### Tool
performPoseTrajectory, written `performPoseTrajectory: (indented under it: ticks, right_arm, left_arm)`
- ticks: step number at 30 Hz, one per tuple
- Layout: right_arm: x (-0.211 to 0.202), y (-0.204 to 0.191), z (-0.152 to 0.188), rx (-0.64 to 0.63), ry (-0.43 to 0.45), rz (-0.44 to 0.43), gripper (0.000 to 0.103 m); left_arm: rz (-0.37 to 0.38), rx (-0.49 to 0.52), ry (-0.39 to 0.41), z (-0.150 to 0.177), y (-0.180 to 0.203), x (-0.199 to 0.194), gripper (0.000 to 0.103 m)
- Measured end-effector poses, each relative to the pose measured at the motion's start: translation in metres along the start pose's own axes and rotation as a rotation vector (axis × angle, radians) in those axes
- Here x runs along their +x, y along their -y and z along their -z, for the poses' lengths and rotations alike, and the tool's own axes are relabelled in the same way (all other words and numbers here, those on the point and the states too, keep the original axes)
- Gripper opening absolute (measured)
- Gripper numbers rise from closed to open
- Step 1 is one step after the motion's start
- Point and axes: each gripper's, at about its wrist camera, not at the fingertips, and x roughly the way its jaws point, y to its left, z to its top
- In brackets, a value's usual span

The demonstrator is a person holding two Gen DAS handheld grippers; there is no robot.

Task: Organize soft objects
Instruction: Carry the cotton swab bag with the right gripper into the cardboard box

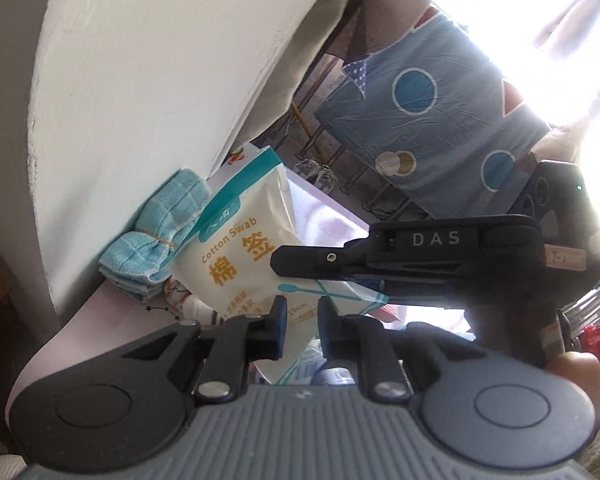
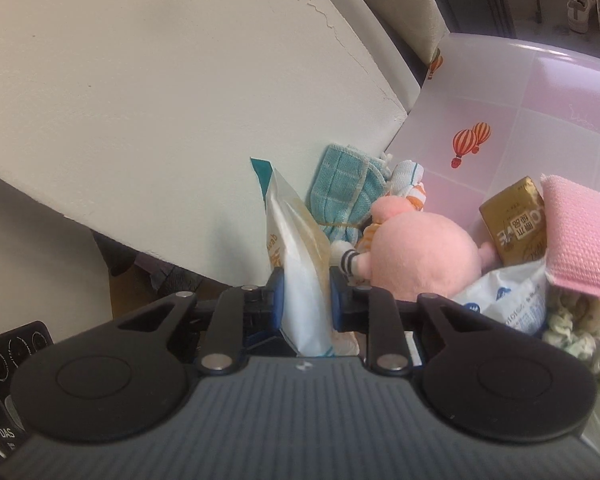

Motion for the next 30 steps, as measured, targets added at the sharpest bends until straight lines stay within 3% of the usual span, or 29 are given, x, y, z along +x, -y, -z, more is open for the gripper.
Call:
performPoseTrajectory:
  ticks: [6,9,13,17,20,23,26,30]
  right_arm:
    - [-0.078,0.011,0.041,0.084,0.120,-0.015,0.020]
    - [-0.129,0.030,0.068,0.131,0.211,-0.001,0.020]
    - [-0.207,0.069,0.111,0.222,0.358,0.037,0.020]
    - [-0.292,0.107,0.150,0.292,0.510,0.118,0.020]
    - [-0.349,0.134,0.171,0.318,0.605,0.254,0.020]
    - [-0.386,0.166,0.181,0.330,0.627,0.452,0.020]
    - [-0.391,0.195,0.175,0.282,0.577,0.687,0.020]
    - [-0.361,0.239,0.155,0.183,0.476,0.952,0.023]
  left_arm:
    - [0.101,0.150,-0.014,0.015,0.068,-0.015,0.016]
    - [0.165,0.233,-0.034,0.028,0.106,-0.015,0.022]
    - [0.235,0.351,-0.068,0.049,0.154,-0.009,0.050]
    - [0.253,0.418,-0.112,0.070,0.182,0.004,0.060]
    - [0.207,0.434,-0.153,0.083,0.182,0.019,0.060]
    - [0.148,0.434,-0.183,0.086,0.169,0.029,0.060]
    - [0.070,0.422,-0.192,0.082,0.143,0.034,0.060]
    - [-0.027,0.366,-0.195,0.073,0.113,0.037,0.060]
